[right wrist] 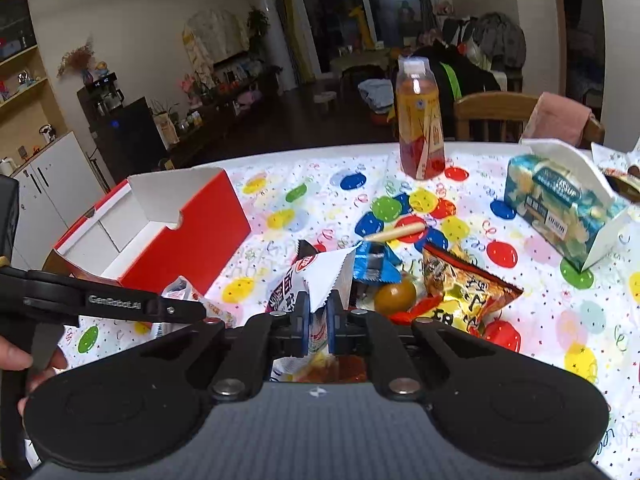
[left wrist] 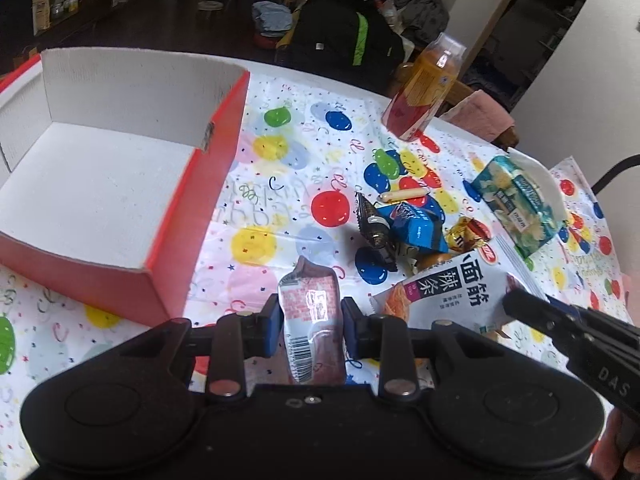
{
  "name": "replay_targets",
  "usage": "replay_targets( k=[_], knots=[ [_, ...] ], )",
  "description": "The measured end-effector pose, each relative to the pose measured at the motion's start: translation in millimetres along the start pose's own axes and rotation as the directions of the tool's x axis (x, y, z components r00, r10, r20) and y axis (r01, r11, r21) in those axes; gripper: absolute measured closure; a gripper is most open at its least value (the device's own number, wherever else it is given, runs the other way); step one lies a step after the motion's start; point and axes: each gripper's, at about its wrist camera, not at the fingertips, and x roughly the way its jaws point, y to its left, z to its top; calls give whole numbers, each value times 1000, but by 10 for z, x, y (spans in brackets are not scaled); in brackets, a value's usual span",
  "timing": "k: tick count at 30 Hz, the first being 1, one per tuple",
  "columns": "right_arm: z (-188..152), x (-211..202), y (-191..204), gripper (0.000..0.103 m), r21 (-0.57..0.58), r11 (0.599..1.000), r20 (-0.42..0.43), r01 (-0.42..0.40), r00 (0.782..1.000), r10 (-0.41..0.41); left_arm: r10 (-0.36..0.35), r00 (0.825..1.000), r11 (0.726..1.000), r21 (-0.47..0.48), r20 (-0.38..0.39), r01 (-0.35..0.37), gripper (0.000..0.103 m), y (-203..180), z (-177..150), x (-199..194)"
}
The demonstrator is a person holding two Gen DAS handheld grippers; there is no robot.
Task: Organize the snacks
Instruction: 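Carry both items into the red box and open both grippers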
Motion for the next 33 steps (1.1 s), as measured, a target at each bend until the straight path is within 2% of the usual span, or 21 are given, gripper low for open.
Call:
replay_targets(
  k=[8, 16, 22, 33],
  knots=[
    [129, -205, 352, 96, -48, 998, 43, 32, 999, -30, -81, 997, 995, 55, 18, 79, 75, 182, 114, -463],
    [400, -324, 809, 96, -78, 997, 90, 13, 996, -6, -139, 989, 986, 99, 49, 134, 75, 420, 351, -912],
    [630, -246, 1181, 96, -105, 994, 107, -16, 994, 27, -137, 986, 984, 129, 92, 125, 75, 630, 597, -1138],
    [911, 218, 1847, 96, -164, 984, 108, -65, 991, 84, -47, 988, 992, 127, 150, 28, 75, 1160, 940, -1284]
  ],
)
